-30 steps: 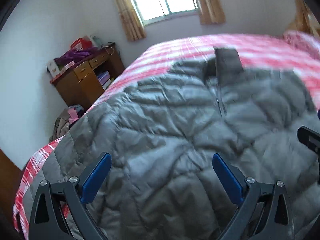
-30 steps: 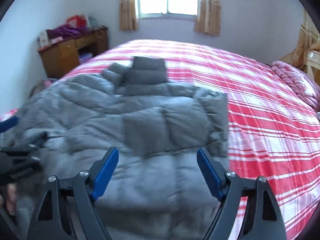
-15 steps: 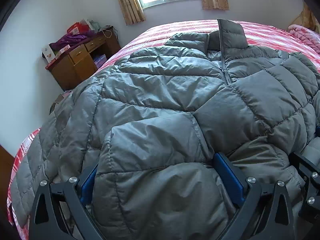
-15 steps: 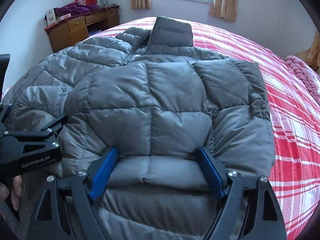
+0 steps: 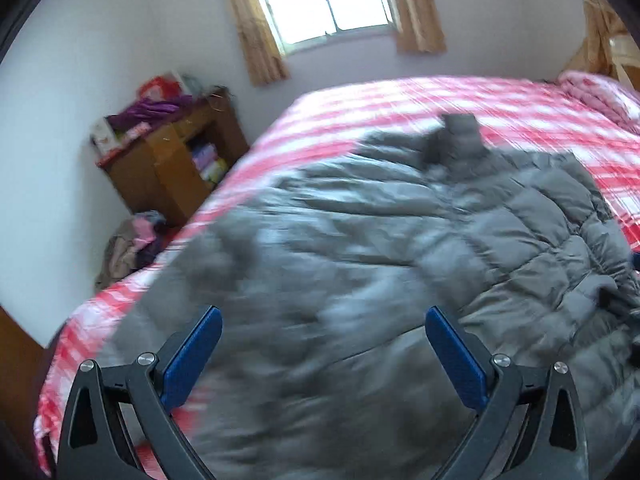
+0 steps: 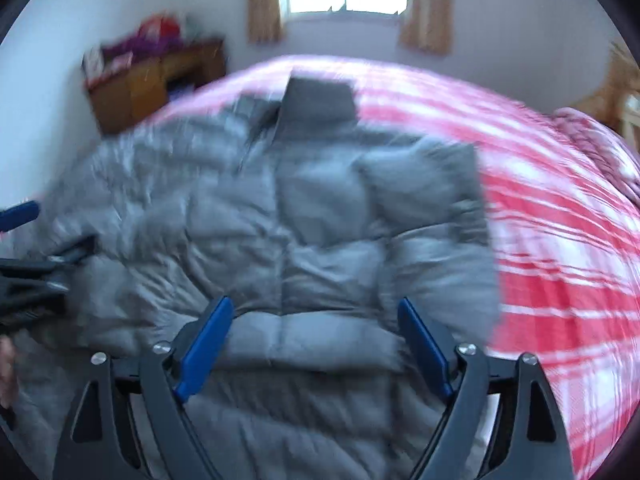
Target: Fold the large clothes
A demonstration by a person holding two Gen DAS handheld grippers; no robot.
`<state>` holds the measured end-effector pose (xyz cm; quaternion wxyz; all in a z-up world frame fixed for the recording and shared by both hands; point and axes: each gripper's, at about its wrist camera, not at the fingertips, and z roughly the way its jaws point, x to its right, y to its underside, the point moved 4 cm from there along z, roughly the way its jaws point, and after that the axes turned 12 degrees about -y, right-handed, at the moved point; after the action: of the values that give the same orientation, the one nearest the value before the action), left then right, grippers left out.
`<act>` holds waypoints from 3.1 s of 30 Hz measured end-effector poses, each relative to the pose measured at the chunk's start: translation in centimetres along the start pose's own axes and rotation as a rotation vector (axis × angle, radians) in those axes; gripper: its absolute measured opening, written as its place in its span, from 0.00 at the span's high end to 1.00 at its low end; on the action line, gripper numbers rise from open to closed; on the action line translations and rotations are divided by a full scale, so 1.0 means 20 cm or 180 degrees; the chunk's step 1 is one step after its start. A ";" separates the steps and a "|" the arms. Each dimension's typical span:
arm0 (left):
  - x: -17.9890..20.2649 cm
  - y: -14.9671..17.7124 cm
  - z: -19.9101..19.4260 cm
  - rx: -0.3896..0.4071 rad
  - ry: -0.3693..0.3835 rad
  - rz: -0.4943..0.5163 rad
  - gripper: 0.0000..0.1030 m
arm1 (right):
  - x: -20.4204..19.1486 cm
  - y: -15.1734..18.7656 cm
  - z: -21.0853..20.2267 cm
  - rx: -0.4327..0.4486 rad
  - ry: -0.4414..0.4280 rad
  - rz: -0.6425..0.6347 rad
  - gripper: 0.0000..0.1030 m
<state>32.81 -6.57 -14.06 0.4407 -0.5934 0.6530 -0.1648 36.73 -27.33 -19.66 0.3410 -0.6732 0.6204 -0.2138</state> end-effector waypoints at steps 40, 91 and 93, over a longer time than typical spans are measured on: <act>-0.29 -0.35 -0.52 0.0829 0.0332 -0.0285 0.85 | 0.03 0.40 -0.60 0.0530 0.0145 0.0335 0.06; -0.65 0.06 0.17 -0.0378 -0.0197 -0.0535 0.11 | 0.03 0.11 -0.32 0.0035 0.0140 0.0575 0.40; -0.59 -0.10 0.17 -0.0372 -0.0025 -0.0562 0.11 | 0.03 0.05 -0.40 0.0234 0.0178 0.0625 0.40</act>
<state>35.56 4.92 -10.00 0.3916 -0.6740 0.6050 -0.1623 30.41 -29.42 -15.06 0.3673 -0.5900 0.6843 -0.2206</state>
